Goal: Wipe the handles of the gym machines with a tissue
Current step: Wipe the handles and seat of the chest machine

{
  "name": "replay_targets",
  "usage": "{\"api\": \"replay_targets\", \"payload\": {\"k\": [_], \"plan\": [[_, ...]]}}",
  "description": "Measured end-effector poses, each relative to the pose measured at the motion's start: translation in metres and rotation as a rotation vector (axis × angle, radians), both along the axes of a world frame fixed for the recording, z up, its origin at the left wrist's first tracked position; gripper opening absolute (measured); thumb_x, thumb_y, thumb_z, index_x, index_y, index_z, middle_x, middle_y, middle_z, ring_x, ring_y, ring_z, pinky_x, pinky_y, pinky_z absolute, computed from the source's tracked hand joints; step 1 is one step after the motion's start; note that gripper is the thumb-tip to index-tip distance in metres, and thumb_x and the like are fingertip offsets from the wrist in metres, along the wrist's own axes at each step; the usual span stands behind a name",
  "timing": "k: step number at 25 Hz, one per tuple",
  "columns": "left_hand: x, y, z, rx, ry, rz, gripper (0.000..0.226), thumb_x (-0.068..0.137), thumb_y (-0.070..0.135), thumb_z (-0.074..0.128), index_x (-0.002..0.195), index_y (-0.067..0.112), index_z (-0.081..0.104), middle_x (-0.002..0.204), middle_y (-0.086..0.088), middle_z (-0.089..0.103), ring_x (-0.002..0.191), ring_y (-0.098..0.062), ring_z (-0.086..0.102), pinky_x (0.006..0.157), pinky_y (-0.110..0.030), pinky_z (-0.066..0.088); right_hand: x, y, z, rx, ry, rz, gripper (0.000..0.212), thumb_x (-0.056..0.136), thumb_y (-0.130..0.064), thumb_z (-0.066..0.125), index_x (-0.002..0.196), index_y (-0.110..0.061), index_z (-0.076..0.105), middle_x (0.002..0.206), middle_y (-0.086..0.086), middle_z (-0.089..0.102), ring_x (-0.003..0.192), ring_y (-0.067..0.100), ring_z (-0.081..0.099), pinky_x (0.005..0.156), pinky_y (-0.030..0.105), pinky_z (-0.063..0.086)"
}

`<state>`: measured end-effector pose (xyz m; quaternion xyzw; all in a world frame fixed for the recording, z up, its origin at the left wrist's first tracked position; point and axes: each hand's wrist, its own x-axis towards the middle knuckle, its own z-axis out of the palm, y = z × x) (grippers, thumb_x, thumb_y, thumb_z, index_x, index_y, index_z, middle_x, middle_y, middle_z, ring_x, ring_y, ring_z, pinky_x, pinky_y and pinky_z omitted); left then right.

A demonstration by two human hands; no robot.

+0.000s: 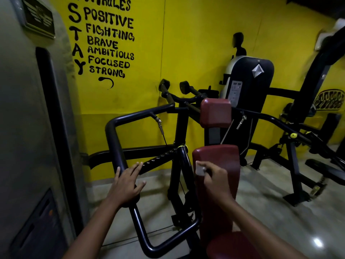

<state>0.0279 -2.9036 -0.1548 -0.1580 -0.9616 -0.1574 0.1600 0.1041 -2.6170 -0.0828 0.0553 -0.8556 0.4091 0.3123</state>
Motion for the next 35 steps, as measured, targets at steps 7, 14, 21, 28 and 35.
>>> {"api": "replay_targets", "payload": {"k": [7,14,21,28,35], "plan": [[0.004,0.000,0.002,0.028,-0.001,-0.019,0.084,0.076,0.069,0.008,0.152,0.031,0.008,0.157,0.009,0.021,0.144,-0.010,0.020,0.116,-0.041,-0.010,-0.076,-0.019,0.028,-0.237,-0.328,-0.018,0.026,0.086,-0.006,0.055,0.108,-0.013,0.068,0.099,0.003,0.067,0.093,0.021,0.063,0.081,0.034,0.052],[0.003,-0.001,0.001,0.024,0.011,-0.006,0.082,0.078,0.067,0.007,0.152,0.032,0.009,0.157,0.011,0.020,0.143,-0.009,0.021,0.115,-0.038,-0.012,-0.048,0.002,0.021,-0.371,-0.866,0.430,0.031,0.087,0.013,0.036,0.079,-0.003,0.062,0.081,0.013,0.066,0.068,0.016,0.063,0.064,0.027,0.051],[0.007,0.000,0.003,-0.007,-0.005,-0.001,0.084,0.077,0.067,0.004,0.152,0.030,0.004,0.158,0.010,0.017,0.144,-0.009,0.018,0.114,-0.037,-0.013,-0.065,-0.014,0.059,0.032,-0.300,-0.089,0.029,0.080,-0.003,0.044,0.099,-0.001,0.066,0.094,0.012,0.065,0.086,0.019,0.055,0.065,0.024,0.037],[0.011,0.003,0.004,0.036,-0.009,0.020,0.094,0.074,0.067,0.002,0.153,0.017,0.002,0.158,0.002,0.018,0.146,-0.011,0.012,0.116,-0.035,-0.015,-0.068,-0.097,0.056,0.283,0.039,0.096,0.043,0.077,0.011,0.058,0.116,-0.006,0.063,0.112,0.010,0.064,0.100,0.021,0.059,0.078,0.018,0.043],[0.005,0.000,0.007,0.106,-0.116,0.051,0.074,0.094,0.053,0.039,0.153,0.019,0.009,0.160,0.006,0.009,0.147,-0.009,-0.005,0.118,-0.038,-0.012,-0.084,-0.136,0.014,0.719,-0.032,0.234,0.049,0.090,0.006,0.043,0.138,-0.003,0.042,0.134,0.015,0.050,0.123,0.028,0.047,0.100,0.035,0.043]]}}
